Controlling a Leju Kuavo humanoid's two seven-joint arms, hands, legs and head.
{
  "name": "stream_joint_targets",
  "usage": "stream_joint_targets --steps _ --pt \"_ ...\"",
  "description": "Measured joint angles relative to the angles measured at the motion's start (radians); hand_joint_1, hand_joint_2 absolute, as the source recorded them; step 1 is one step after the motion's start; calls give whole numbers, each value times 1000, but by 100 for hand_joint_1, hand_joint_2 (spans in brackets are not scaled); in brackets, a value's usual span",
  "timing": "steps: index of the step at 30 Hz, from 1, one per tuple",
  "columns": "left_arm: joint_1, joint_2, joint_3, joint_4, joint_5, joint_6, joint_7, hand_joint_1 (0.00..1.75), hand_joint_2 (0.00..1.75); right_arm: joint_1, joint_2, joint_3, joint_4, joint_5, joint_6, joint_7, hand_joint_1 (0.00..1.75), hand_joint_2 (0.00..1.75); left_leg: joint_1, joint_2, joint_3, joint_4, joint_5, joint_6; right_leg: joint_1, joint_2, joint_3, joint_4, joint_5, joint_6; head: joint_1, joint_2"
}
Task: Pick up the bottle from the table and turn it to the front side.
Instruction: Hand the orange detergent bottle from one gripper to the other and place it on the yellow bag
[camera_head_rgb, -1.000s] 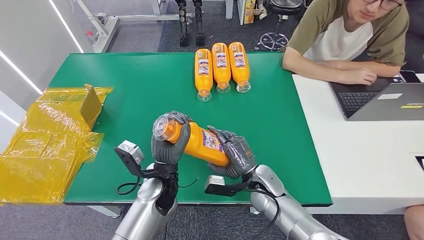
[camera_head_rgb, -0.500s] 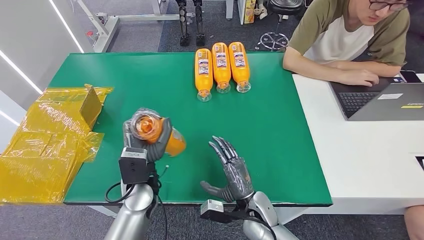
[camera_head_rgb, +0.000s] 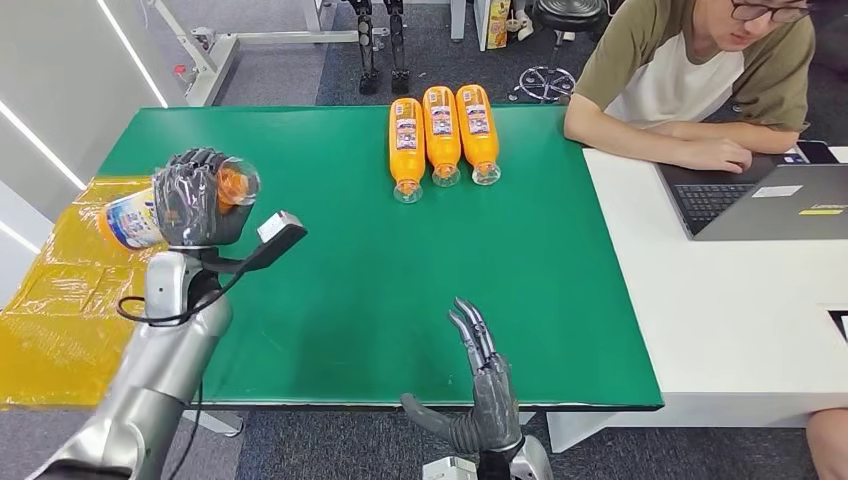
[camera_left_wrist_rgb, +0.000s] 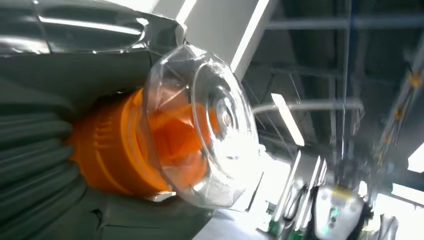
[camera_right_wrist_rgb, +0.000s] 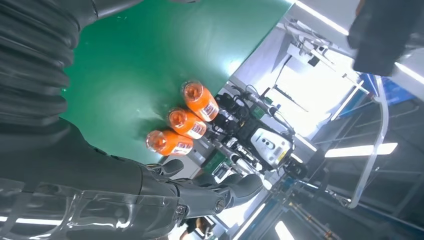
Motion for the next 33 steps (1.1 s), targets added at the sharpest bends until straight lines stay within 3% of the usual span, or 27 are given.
stream_joint_targets --steps 4,10,19,27,31,33 --pt "-99 33 -46 142 -110 -112 29 175 175 10 9 -4 -20 6 0 24 0 175 0 0 0 0 0 0 0 1 0 0 0 0 0 0" --pt "-133 45 -125 265 -187 -272 53 175 175 -6 10 -2 -26 -20 0 45 0 175 0 0 0 0 -1 0 0 1 0 0 0 0 0 0" --pt "-81 57 -153 342 -172 -379 79 175 175 -37 10 9 -16 -28 6 53 0 175 0 0 0 0 -1 0 0 1 -1 0 0 0 0 0" --pt "2 57 -153 367 -144 -388 124 172 175 -58 10 24 2 -6 49 66 0 175 0 1 0 0 -1 0 0 1 -1 0 -1 0 0 0" --pt "26 65 -151 375 -136 -365 150 0 175 -63 10 25 10 -6 63 68 0 175 0 0 0 0 -1 0 0 1 -1 0 -1 0 0 0" --pt "33 66 -148 377 -126 -352 163 0 175 -63 10 26 13 -6 67 68 0 175 0 0 0 0 -1 0 0 1 -1 0 -1 0 0 0"
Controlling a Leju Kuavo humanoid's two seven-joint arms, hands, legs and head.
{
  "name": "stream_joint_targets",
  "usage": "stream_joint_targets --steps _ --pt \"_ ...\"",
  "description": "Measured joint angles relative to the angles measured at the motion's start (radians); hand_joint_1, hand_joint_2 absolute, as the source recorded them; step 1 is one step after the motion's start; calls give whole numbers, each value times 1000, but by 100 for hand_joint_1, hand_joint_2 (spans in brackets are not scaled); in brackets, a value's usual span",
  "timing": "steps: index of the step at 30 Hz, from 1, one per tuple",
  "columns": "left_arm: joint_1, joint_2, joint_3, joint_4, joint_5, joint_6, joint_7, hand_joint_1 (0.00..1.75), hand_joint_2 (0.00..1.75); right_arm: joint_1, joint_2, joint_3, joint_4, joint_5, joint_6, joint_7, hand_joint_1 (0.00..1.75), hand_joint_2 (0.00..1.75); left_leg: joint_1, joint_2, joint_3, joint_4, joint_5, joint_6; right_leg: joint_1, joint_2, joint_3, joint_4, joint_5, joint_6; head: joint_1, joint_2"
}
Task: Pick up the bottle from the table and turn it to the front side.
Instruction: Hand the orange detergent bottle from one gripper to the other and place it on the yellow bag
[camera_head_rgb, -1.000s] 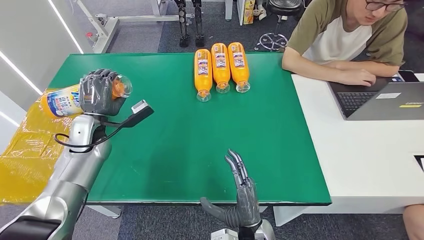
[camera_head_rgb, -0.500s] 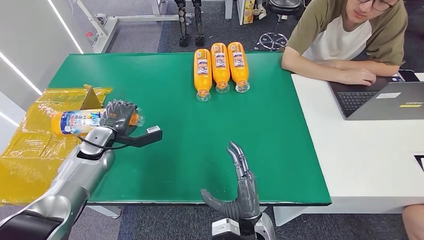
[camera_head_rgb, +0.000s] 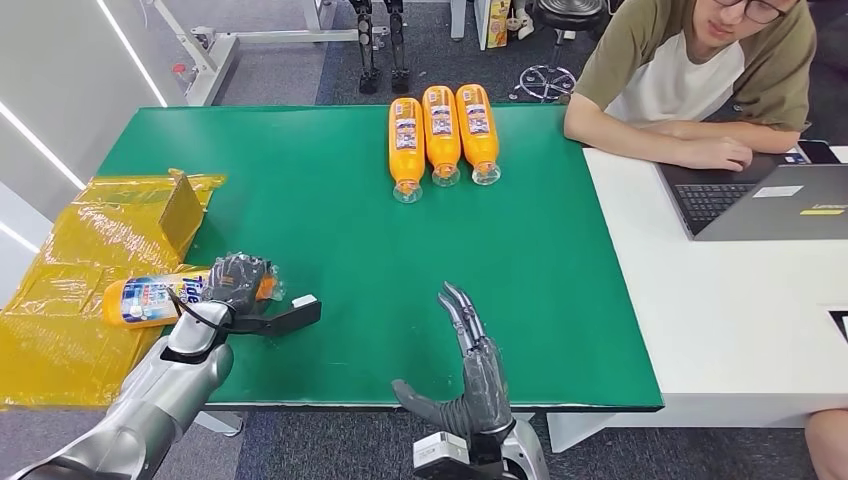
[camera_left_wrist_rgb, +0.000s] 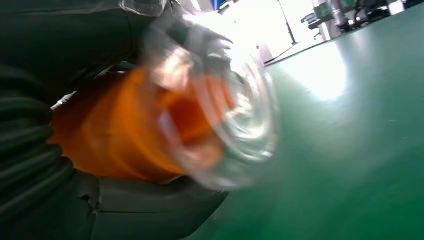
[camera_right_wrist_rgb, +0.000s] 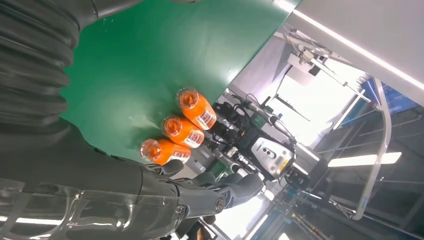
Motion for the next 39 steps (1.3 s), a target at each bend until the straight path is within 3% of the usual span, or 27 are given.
stream_joint_targets --steps 8,19,22,27,30,35,39 --pt "10 -5 45 1 88 29 -20 0 175 3 0 0 3 0 7 0 0 175 0 0 0 0 0 0 0 0 0 0 0 0 0 0" --pt "3 -21 193 1 249 -71 -186 0 175 4 0 0 5 -14 15 -8 0 175 0 0 1 0 0 0 0 0 0 0 0 0 0 0" --pt "-6 -27 244 1 335 -145 -304 0 175 4 0 0 9 -25 18 -11 0 175 0 0 1 0 0 0 0 0 0 0 0 0 0 0" --pt "-18 -31 336 -2 472 -388 -561 0 175 0 0 0 21 -47 12 -27 0 175 0 0 1 0 0 0 0 -1 1 0 0 0 0 0" --pt "-13 -27 367 -12 519 -479 -676 0 175 1 0 -1 25 -54 3 -29 0 175 0 0 1 0 0 0 0 0 1 0 0 0 0 0" --pt "10 -4 356 -116 749 -522 -733 0 175 10 0 -8 25 -52 -8 -26 0 175 0 0 1 0 0 0 0 0 0 0 0 0 0 0" --pt "31 19 234 -288 1093 -406 -737 0 175 13 7 -18 25 -56 -3 -28 0 175 0 -1 1 0 0 0 0 -1 0 1 0 0 0 0"
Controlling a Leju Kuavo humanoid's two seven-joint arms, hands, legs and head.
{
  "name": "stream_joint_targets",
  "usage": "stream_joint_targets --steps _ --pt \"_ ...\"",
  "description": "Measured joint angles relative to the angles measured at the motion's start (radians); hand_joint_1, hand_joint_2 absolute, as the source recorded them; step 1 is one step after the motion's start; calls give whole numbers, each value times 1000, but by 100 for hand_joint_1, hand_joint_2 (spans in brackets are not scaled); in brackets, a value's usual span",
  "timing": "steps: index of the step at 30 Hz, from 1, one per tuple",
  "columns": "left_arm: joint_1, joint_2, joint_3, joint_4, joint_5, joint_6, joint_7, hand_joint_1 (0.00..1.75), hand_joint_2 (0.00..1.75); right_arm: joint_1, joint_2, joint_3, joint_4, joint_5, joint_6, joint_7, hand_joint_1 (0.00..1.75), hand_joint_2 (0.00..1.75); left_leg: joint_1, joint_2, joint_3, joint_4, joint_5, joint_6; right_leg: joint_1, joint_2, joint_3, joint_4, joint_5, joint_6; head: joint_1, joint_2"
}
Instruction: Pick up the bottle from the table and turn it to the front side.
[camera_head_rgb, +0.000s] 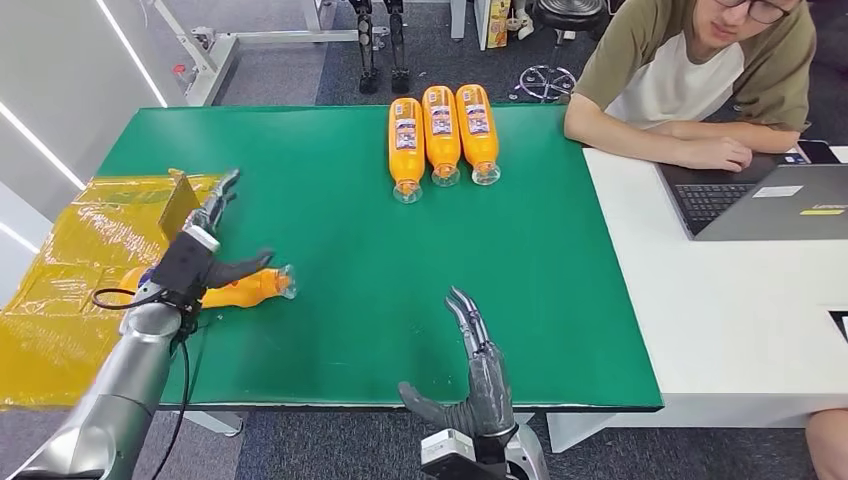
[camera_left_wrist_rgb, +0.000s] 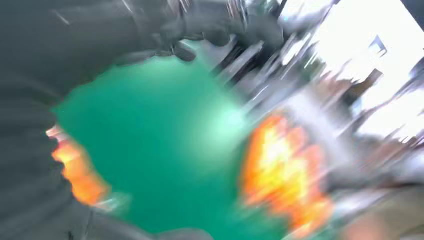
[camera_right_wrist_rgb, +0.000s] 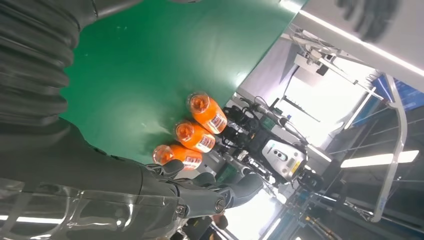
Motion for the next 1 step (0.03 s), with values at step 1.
stream_joint_targets --steps 1 --pt "3 2 -21 -26 45 19 0 0 175 0 1 -1 0 -1 1 -1 0 175 0 0 0 0 0 0 0 0 0 0 0 0 0 0"
